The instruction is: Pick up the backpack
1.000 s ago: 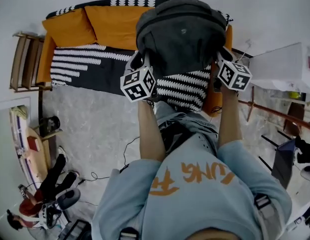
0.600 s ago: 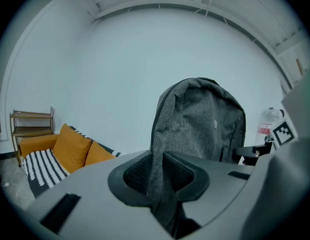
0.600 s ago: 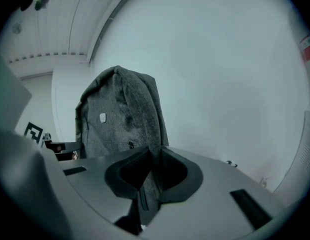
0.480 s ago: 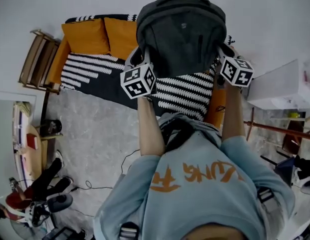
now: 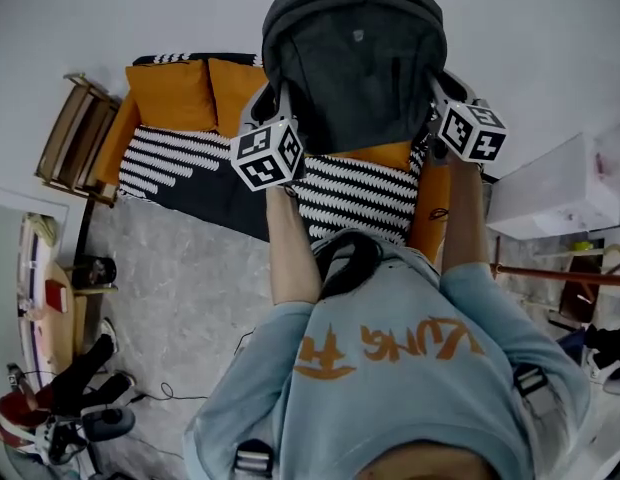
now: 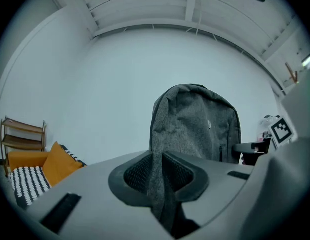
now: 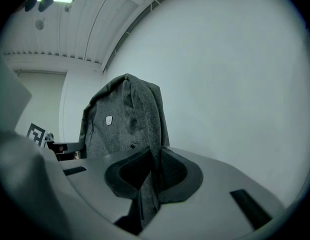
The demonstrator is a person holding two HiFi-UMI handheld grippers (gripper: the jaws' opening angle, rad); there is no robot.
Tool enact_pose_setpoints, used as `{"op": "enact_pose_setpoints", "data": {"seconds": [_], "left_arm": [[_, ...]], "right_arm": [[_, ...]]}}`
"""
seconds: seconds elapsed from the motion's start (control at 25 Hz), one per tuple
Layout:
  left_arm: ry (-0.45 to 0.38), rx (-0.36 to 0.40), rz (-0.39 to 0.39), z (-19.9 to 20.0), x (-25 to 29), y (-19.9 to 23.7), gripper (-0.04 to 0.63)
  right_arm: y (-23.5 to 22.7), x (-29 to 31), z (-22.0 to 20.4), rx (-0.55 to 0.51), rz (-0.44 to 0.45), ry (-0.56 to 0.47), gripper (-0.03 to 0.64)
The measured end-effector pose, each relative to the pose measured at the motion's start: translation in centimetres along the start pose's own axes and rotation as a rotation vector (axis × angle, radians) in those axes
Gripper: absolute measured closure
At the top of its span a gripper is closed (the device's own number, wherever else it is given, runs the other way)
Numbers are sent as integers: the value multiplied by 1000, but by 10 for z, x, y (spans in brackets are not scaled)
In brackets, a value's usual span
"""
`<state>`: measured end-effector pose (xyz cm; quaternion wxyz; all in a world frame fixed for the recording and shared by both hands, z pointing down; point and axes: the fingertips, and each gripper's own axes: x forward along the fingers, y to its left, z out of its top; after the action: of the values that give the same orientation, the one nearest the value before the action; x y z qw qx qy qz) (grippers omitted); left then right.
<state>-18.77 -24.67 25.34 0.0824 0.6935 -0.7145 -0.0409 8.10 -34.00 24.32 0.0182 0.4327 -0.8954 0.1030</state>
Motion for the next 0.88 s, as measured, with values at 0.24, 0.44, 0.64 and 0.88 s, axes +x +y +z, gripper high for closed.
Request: {"op": "enact_pose_setpoints", "data": {"seconds": [0.24,0.44,0.64,0.88], "left_arm": [[-36,-2,-19,14,16,-10,522],[-46,-1,-36,17,25,-25,523],[-42,-19,-55,13,30,-32,525],[-41,-30,-59,10,32,-39,525]], "right_arm": [[-12,3,16,4,10,-55,575],[-26,-4,26,-5,12,-98,575],[-35,-6,26,-7,12,-114,577],[-42,-8,24,-3,11,-104,577]]}}
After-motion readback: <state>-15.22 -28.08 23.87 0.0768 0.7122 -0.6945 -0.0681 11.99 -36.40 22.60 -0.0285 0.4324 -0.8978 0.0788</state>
